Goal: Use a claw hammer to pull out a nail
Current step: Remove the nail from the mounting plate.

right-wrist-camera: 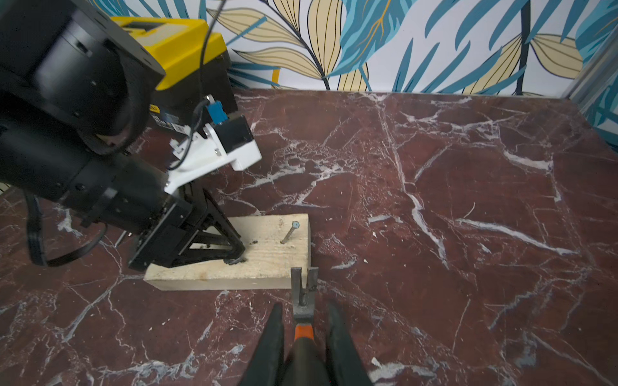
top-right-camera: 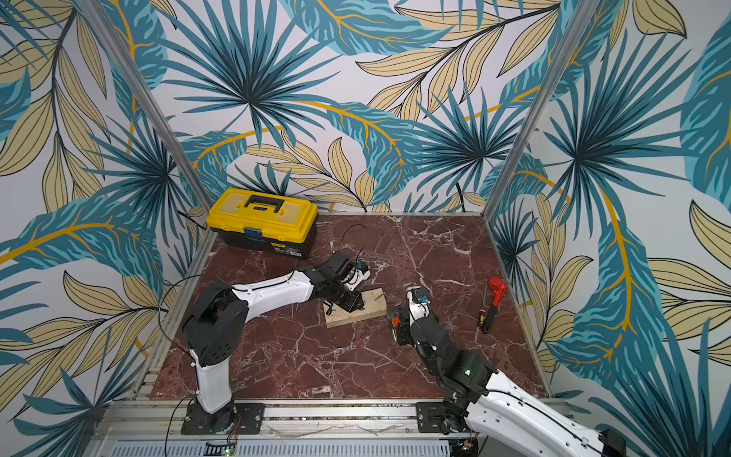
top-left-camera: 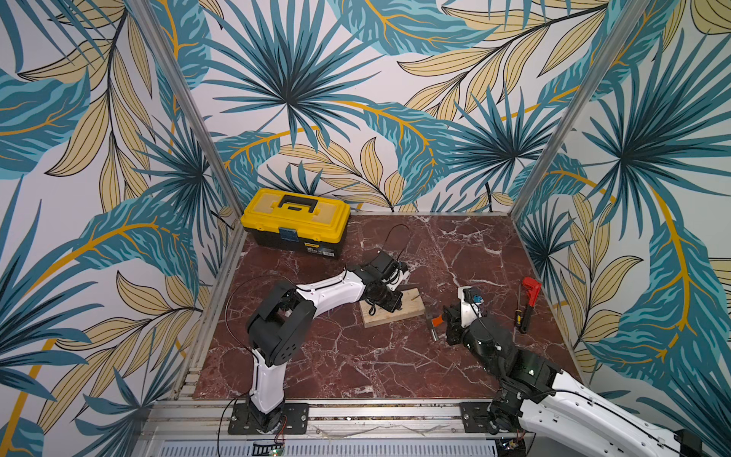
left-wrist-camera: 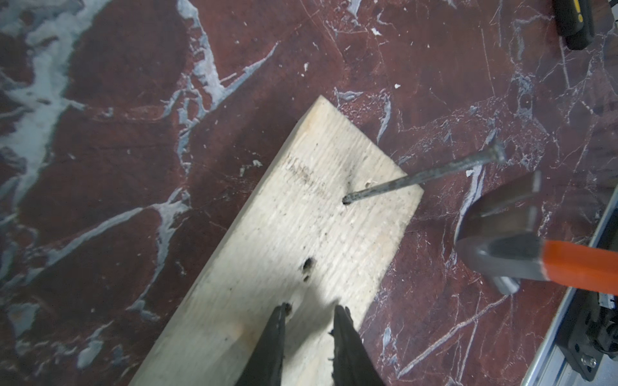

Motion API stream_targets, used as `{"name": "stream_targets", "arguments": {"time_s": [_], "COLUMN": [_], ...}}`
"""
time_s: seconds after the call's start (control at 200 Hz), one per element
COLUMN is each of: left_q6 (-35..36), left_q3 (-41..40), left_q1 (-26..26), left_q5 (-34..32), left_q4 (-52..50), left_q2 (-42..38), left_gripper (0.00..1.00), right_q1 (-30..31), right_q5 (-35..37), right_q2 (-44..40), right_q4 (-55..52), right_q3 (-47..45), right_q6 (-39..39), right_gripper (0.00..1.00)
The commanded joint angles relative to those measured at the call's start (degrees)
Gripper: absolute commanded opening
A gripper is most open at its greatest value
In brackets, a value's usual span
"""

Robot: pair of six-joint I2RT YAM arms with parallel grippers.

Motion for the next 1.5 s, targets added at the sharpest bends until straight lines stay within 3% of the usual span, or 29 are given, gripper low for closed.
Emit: {"name": "stream_targets", "arguments": {"time_s": [0.0, 0.165, 0.491, 0.771, 1.497], "left_q6": [0.3, 0.2, 0.0, -0.1, -0.6], "left_q3": [-4.4, -5.1, -5.5, -5.5, -5.6], "left_q1": [-0.1, 0.0, 0.0, 0.0, 0.0], "left_q5": [-1.6, -1.5, -1.4, -1.0, -0.2], "left_q4": [-11.9, -11.8, -11.9, -11.9, -11.9], "left_q2": [5.3, 5.3, 5.3, 5.1, 6.2], "left_gripper": [0.27, 0.27, 0.27, 0.27, 0.26], "right_q1": [0.2, 0.1, -2.1, -7.3, -13.5], "right_q5": [-0.6, 0.4, -2.3, -7.7, -16.1], "right_q2": [2.9, 7.1, 14.8, 16.7, 25.3], "right_q4": [2.8, 4.0, -5.3, -4.8, 2.4], "right_q3": [3.1, 7.6, 16.9, 17.5, 21.0], "right_q6": [3.3, 5.0, 6.8, 7.5, 4.7], "right_gripper": [0.0, 0.0, 0.0, 0.0, 0.0]}}
